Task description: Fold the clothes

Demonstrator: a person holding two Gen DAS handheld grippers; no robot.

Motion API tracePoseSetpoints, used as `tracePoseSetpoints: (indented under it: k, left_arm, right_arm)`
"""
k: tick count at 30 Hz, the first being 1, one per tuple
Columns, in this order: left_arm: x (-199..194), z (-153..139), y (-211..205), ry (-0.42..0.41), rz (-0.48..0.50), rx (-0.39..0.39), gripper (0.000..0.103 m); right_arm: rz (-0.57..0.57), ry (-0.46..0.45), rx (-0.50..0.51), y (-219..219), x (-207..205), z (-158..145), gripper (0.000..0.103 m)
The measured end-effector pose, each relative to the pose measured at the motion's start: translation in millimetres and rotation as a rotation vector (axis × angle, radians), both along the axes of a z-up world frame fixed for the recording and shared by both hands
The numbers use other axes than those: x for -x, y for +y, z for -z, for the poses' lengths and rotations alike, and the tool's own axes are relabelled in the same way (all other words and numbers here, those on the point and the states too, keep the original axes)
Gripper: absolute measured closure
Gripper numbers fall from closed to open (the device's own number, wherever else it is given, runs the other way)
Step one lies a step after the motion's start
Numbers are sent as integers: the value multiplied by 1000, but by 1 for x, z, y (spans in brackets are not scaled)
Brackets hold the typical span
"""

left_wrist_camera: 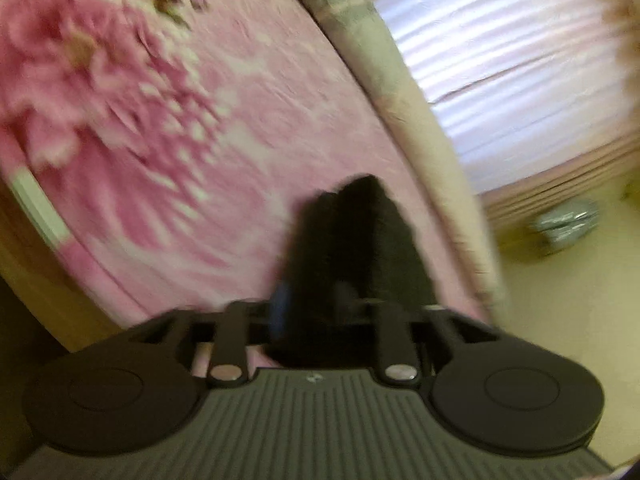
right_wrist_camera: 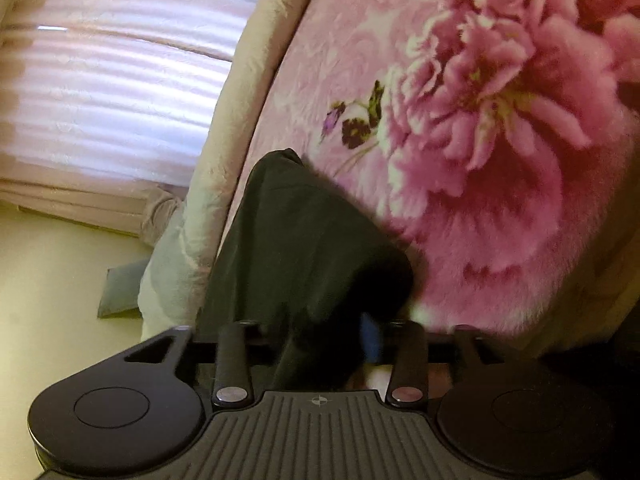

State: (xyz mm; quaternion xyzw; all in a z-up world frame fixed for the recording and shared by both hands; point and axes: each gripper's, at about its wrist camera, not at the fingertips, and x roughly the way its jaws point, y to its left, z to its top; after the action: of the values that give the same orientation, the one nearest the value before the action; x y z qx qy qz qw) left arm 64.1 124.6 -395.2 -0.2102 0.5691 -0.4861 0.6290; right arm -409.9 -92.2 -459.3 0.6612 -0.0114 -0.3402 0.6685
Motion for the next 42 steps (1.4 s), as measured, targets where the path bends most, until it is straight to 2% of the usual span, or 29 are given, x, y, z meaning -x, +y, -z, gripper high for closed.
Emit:
tracePoseSetpoints:
  k: [8,10,13,14,15,17,20,21,24,27,28,30,33,35,37,39,42]
  left_arm:
    - [24,9,-21,76,-1,2,66]
    - [27,7,-26,43,-5,1,65]
    - [30,7,-31,-14,5,-14,79]
    - [31,6,-30,-44,12,-12,83]
    - [33,5,-30,-73,18,-10,84]
    - [36,3,-27,-124,30,-8,86]
    - [37,14,-26,-182,46,-10,84]
    - [36,20,-26,-184,46,-10,84]
    - [36,27,-21,-183,37,8,82]
    - [33,13,-23,-176,68,-12,80]
    - [33,5,-23,-169,76,-14,80]
    - [36,-18,-19,-243,86,-6,87]
    - [46,-47,-18,-364,121,16,87]
    - [56,-57,-25,-429,164,9,87]
    - [68,-53,-36,-494,208,-39,87]
    - [80,-43,-49,-550,255,-113,87]
    - [90,-33,-58,-633,261,-155,87]
  right_arm:
    - [-9,-39,-19,-5,-4,-3,46]
    - [-8,-58,-23,-8,-7,-2,46]
    - [-9,-108,-38,-13,-10,2,48]
    - [-6,-120,-44,-15,-11,3,58]
    - [-4,-108,-47,-16,-11,3,90]
    - [-6,-69,-50,-17,-11,4,92]
    - [-27,15,6,-17,-15,1,94]
    - [-36,46,25,-16,-17,2,94]
    - [-46,59,30,-15,-19,10,93]
    - [-108,141,98,-15,-20,-6,80]
    - [-118,172,119,-14,-19,-14,68]
    - [-105,257,178,-7,-14,-31,56]
    - [-109,389,305,5,-11,-57,56]
    - [-157,498,408,13,-22,-71,57]
    - [-216,600,499,21,-39,-76,57]
    - [-285,672,544,26,-59,-68,57]
    - [-383,777,601,33,-86,-56,57]
